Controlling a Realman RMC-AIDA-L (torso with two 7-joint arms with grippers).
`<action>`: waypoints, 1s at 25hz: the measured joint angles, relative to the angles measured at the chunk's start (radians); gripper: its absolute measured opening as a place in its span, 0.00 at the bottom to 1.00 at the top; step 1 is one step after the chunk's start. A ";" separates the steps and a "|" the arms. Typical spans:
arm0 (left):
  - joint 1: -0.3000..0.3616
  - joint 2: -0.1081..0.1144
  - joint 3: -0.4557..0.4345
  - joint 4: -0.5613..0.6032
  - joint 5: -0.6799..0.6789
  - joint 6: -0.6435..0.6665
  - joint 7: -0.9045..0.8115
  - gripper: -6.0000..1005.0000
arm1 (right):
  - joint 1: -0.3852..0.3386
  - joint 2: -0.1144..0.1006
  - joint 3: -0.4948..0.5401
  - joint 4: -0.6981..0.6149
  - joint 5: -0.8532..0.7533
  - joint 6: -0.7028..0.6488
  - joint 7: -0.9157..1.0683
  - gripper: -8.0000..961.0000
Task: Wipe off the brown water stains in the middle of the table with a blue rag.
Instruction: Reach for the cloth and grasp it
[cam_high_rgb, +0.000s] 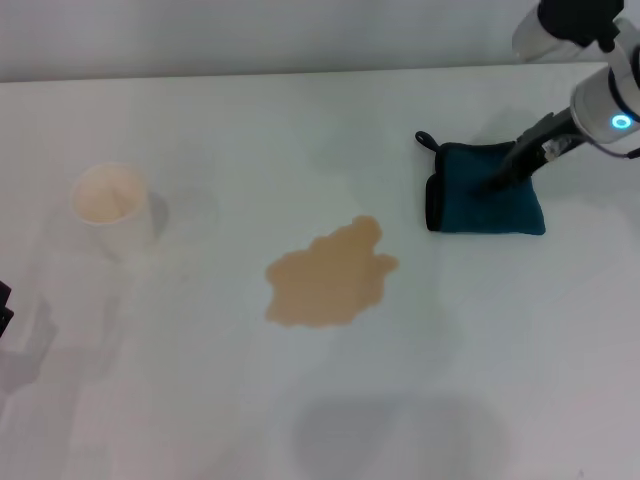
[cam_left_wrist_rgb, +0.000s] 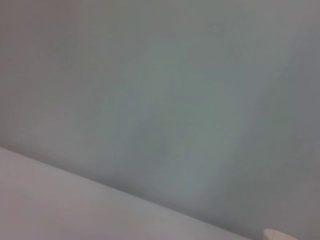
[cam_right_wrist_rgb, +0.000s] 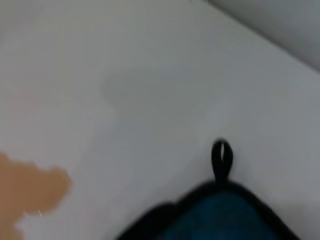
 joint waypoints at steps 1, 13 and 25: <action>0.001 0.000 0.000 0.002 0.001 -0.001 0.000 0.88 | 0.000 0.005 0.000 0.000 -0.018 0.001 0.001 0.89; 0.011 0.000 0.003 0.004 0.003 -0.027 0.000 0.88 | -0.010 0.045 0.004 -0.002 -0.082 0.036 0.004 0.89; 0.012 -0.002 0.004 0.003 0.004 -0.046 0.000 0.88 | -0.004 0.042 0.004 -0.006 -0.113 0.002 0.019 0.71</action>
